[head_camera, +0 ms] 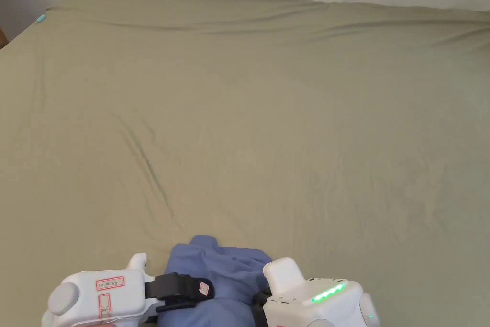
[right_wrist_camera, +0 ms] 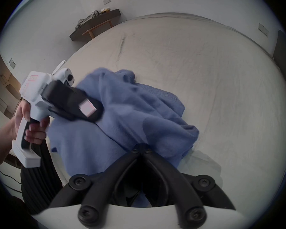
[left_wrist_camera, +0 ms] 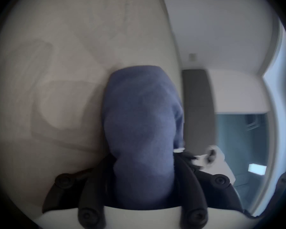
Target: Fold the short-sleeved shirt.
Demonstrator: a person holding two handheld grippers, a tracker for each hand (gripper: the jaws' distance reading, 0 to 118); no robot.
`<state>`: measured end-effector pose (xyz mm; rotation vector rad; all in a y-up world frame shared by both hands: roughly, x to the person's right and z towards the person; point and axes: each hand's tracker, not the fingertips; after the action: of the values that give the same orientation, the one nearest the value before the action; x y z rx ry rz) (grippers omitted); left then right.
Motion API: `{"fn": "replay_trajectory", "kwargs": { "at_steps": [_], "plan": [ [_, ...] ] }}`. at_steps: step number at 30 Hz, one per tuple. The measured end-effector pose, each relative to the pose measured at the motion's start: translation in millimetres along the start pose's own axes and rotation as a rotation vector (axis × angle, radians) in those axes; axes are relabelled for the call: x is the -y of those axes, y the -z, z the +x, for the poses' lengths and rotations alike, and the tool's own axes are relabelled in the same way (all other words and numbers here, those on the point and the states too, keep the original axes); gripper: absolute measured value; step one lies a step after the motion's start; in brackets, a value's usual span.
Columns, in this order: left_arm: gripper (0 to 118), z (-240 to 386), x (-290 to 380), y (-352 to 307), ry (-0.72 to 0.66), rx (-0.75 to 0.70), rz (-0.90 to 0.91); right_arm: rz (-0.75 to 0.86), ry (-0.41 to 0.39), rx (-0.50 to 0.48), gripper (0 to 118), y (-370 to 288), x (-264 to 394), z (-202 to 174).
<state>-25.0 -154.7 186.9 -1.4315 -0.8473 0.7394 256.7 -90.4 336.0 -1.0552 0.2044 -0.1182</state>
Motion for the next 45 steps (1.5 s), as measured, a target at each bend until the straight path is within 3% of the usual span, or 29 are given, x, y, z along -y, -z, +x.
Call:
{"fn": "replay_trajectory", "kwargs": {
  "at_steps": [1,5,9,13,16,21,26,31,41,45],
  "plan": [
    [29,3.1,-0.6,-5.4,-0.037,0.063,0.007,0.007,-0.012,0.010,2,-1.9,0.3,-1.8],
    [29,33.5,8.3,-10.5,0.134,-0.106,0.030,0.060,-0.002,0.053,2,-18.8,-1.0,-2.8],
    [29,66.3,16.7,-19.9,0.294,-0.219,0.052,0.218,0.032,0.223,2,-60.8,-10.6,2.4],
    [29,89.8,26.4,-32.3,0.400,-0.284,0.101,0.350,-0.047,0.402,2,-105.2,-28.4,1.9],
    [29,101.9,30.2,-46.4,0.464,-0.363,0.145,0.419,-0.080,0.485,2,-134.4,-40.4,-2.3],
    [29,99.3,28.6,-74.7,0.529,-0.498,0.205,0.502,-0.062,0.617,2,-161.8,-50.6,-17.8],
    [29,76.3,21.1,-104.1,0.575,-0.722,0.239,0.536,-0.120,0.622,2,-163.8,-52.0,-39.3],
    [29,41.6,0.6,-152.4,0.428,-0.770,0.286,0.545,-0.114,0.604,2,-156.3,-60.1,-53.5],
    [29,-16.7,-42.2,-238.9,0.564,-1.198,0.332,0.509,-0.100,0.572,2,-115.5,-81.4,-84.3],
    [29,-56.0,-71.7,-270.7,0.580,-1.296,0.315,0.490,-0.116,0.566,2,-99.8,-87.9,-91.9]
  ]
}}
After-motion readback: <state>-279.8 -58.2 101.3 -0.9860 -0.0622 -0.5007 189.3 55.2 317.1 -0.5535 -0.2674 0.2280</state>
